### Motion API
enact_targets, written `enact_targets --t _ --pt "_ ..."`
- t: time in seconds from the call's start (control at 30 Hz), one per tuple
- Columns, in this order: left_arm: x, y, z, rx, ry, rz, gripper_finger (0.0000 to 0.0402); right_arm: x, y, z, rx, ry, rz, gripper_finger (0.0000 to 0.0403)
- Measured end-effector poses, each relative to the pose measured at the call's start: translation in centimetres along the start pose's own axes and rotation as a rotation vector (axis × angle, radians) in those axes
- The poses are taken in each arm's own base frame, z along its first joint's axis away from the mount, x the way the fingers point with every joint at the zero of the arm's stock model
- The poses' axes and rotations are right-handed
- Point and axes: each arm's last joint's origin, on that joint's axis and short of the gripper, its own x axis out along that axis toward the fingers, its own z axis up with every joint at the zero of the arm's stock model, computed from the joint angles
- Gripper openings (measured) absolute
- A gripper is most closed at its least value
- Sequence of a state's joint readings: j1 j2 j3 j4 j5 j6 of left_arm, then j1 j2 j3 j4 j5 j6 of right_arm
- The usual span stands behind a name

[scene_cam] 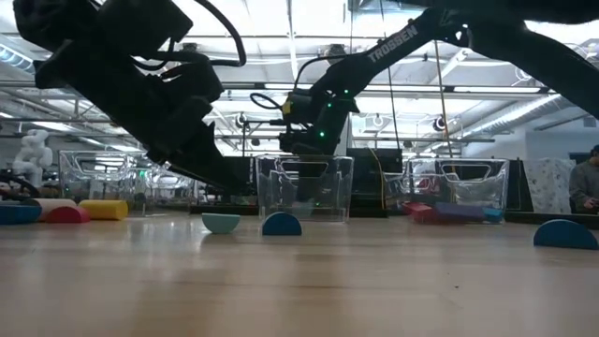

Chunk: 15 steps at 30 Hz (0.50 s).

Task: Sort blocks by size
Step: Put the light blue half circle block into the center transparent bin

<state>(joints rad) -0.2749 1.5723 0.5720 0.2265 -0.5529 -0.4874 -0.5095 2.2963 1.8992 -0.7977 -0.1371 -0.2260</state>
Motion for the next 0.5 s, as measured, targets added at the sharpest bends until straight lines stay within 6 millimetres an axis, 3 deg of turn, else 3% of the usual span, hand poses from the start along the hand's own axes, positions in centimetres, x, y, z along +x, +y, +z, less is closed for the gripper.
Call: enact_targets --t 0.13,0.27,0.5 --pt "0.0 0.0 -0.1 0.007 0.007 0.005 0.0196 0.0 0.0 0.0 0.0 -0.003 -0.006 0.0218" --pt "0.0 0.1 -0.2 0.014 0.023 0.014 0.0196 -0.9 0.3 0.1 0.002 -0.005 -0.017 0.0235" --pt "-0.1 0.1 -0.3 0.014 0.025 0.012 0.0196 -6.3 2.9 1.5 -0.063 -0.102 -0.089 0.0222"
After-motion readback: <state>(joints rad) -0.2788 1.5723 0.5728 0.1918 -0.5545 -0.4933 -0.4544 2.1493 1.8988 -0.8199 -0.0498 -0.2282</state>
